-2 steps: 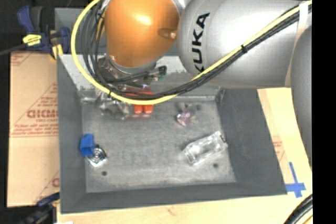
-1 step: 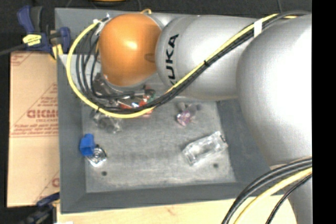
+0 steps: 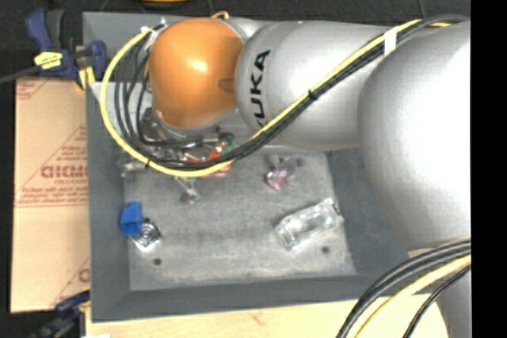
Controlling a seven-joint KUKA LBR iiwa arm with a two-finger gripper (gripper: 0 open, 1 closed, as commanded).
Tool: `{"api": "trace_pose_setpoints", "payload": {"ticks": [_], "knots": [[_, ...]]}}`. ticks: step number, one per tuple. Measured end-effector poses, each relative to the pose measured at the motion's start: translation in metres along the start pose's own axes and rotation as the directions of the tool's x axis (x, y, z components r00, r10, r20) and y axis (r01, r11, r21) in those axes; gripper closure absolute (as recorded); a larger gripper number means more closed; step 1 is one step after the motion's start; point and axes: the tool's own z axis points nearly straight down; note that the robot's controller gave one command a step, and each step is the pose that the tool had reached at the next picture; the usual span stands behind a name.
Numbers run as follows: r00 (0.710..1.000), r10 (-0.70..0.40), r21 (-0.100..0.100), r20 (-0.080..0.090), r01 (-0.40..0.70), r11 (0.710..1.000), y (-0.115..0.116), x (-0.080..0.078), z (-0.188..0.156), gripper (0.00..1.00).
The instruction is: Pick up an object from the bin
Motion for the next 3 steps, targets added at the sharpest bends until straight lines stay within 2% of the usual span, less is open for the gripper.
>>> {"api": "trace_pose_setpoints", "payload": {"ticks": [1, 2, 3], "knots": [[0.921, -0.389, -0.003, -0.003, 0.389, 0.921, 0.030, 0.010, 0.054, 0.00], [0.920, -0.392, 0.007, 0.001, 0.392, 0.920, -0.008, -0.010, 0.077, 0.00], [0.789, -0.614, -0.003, -0.003, 0.614, 0.789, 0.028, 0.006, 0.087, 0.00]]}}
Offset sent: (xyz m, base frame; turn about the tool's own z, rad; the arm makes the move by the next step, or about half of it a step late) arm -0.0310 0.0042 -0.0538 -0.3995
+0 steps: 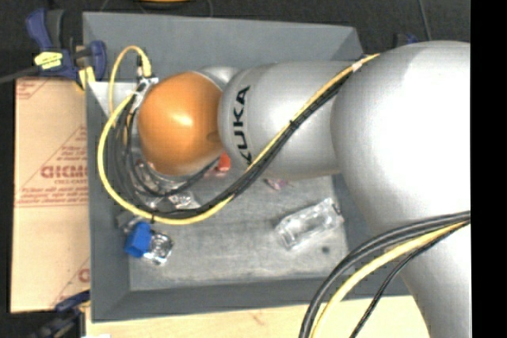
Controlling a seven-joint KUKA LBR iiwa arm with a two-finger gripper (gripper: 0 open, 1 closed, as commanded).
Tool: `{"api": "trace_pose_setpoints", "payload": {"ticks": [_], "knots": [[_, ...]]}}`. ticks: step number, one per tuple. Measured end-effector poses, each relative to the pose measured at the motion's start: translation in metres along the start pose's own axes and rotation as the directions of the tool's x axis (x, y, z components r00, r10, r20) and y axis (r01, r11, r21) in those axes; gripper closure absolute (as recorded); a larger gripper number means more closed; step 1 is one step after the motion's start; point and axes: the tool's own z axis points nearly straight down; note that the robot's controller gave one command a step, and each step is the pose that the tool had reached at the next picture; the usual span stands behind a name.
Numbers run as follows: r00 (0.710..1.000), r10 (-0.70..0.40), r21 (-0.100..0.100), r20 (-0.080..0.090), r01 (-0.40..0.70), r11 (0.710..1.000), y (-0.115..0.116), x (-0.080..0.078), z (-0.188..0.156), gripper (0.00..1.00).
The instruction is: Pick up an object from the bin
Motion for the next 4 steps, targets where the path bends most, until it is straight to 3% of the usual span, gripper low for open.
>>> {"api": "trace_pose_setpoints", "payload": {"ticks": [1, 2, 3, 4], "knots": [[1.000, 0.006, -0.001, 0.002, -0.006, 1.000, 0.000, 0.000, 0.000, 1.00], [1.000, 0.007, -0.001, 0.001, -0.007, 1.000, 0.000, 0.000, 0.000, 0.00], [0.956, -0.293, -0.001, -0.001, 0.293, 0.956, 0.045, 0.070, 0.000, 0.00], [0.932, -0.362, 0.001, 0.005, 0.362, 0.932, 0.095, 0.007, -0.001, 0.00]]}}
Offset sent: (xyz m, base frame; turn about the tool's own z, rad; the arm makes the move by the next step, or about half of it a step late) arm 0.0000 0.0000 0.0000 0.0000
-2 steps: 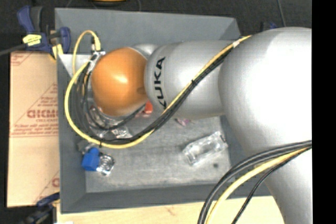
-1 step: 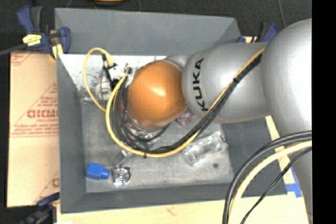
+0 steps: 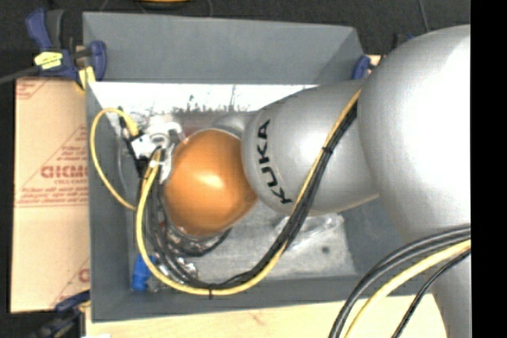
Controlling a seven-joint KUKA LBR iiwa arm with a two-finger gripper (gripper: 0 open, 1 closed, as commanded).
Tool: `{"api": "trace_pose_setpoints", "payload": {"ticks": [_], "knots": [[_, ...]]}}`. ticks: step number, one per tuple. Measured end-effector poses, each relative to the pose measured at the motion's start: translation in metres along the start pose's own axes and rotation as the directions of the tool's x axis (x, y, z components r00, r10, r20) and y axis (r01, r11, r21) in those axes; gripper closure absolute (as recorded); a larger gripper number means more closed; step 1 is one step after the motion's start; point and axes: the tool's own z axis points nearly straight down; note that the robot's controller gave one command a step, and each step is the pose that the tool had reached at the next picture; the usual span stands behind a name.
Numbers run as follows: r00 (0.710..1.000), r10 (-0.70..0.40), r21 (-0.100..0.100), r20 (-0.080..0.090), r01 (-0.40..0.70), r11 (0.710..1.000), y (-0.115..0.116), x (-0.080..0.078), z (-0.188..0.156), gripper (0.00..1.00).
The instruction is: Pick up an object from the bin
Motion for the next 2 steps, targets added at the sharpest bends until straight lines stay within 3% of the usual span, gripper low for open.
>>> {"api": "trace_pose_setpoints", "payload": {"ticks": [1, 2], "knots": [[1.000, 0.006, 0.000, -0.004, -0.006, 1.000, 0.000, 0.005, 0.001, 1.00], [0.995, -0.098, -0.001, -0.006, 0.098, 0.995, -0.017, 0.049, 0.000, 1.00]]}}
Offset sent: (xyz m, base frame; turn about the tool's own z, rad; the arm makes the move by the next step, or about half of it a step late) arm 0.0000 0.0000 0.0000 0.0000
